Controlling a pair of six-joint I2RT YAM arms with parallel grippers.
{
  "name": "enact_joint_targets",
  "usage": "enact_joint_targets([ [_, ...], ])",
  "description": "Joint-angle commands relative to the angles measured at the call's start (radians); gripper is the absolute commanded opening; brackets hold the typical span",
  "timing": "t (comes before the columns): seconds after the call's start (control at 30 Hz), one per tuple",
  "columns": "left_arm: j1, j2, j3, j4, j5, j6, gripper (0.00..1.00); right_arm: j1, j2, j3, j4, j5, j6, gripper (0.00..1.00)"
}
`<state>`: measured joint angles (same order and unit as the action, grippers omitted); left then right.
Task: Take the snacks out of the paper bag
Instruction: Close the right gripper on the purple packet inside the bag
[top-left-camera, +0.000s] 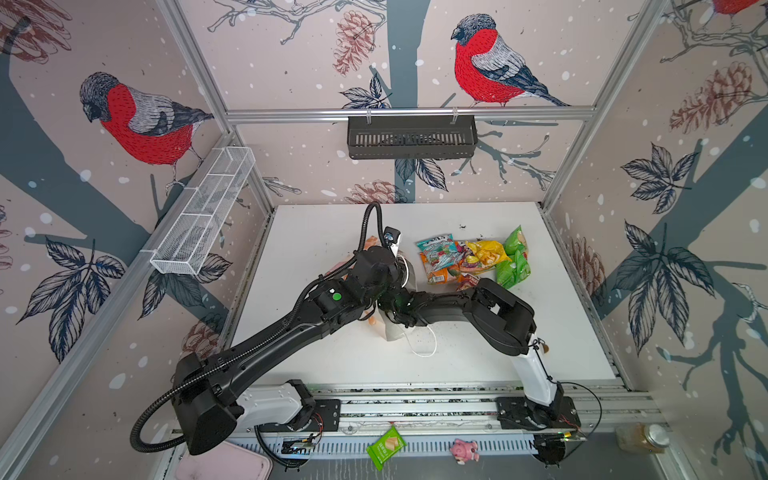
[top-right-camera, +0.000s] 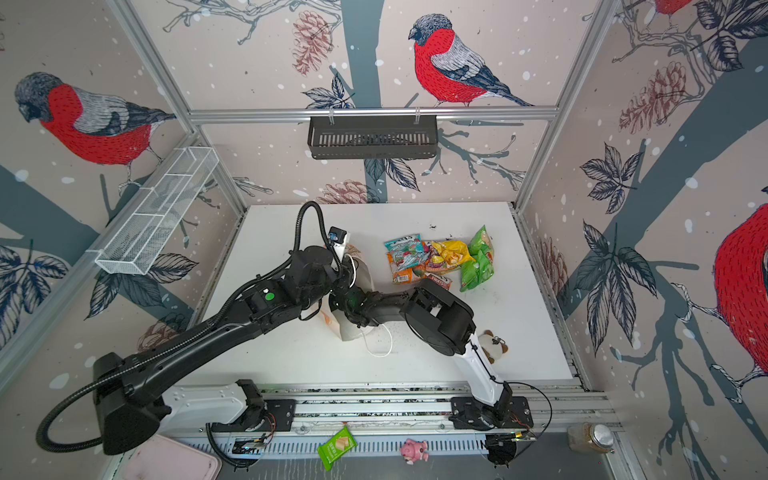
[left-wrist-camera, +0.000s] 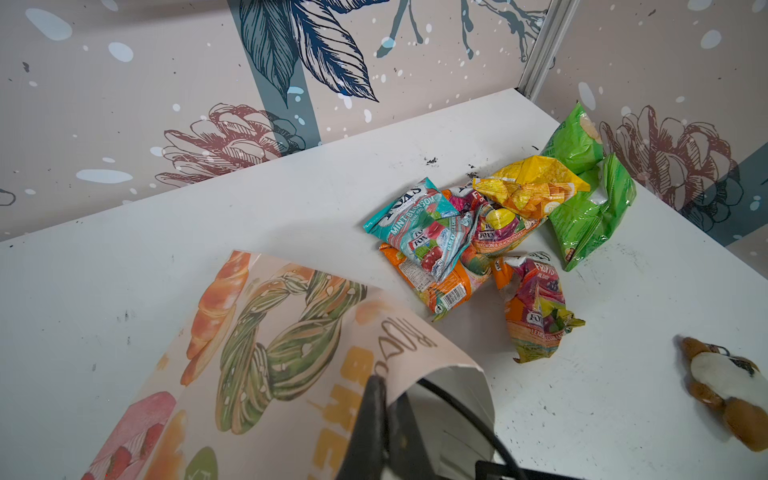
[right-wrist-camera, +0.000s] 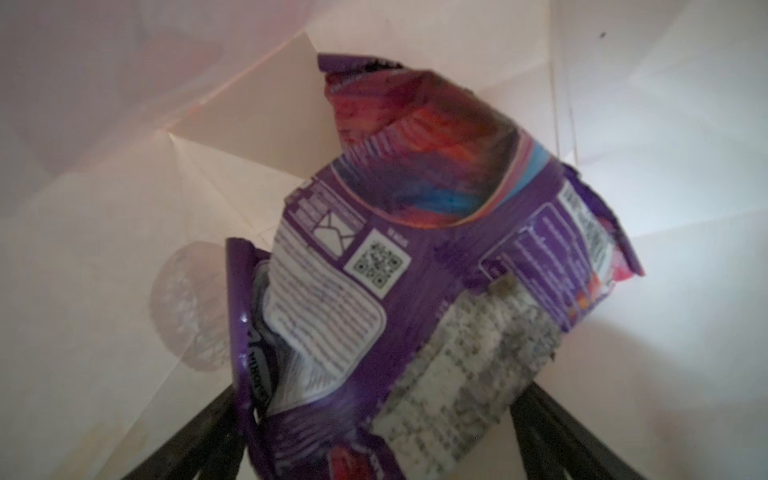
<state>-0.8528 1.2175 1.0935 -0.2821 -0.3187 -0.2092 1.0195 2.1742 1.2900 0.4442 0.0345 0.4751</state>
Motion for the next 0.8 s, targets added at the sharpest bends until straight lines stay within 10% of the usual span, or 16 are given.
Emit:
enact_joint_targets([
  [0.0, 0.000, -0.014, 0.014, 0.059, -0.002, -0.016, 0.00, -0.001, 0.020, 0.021, -0.052, 0.026, 0.015, 0.94],
  [0.77, 0.000, -0.033, -0.010, 0.030, -0.034, -0.013, 0.00, -0.020, 0.066, 0.076, -0.088, 0.029, 0.042, 0.52],
])
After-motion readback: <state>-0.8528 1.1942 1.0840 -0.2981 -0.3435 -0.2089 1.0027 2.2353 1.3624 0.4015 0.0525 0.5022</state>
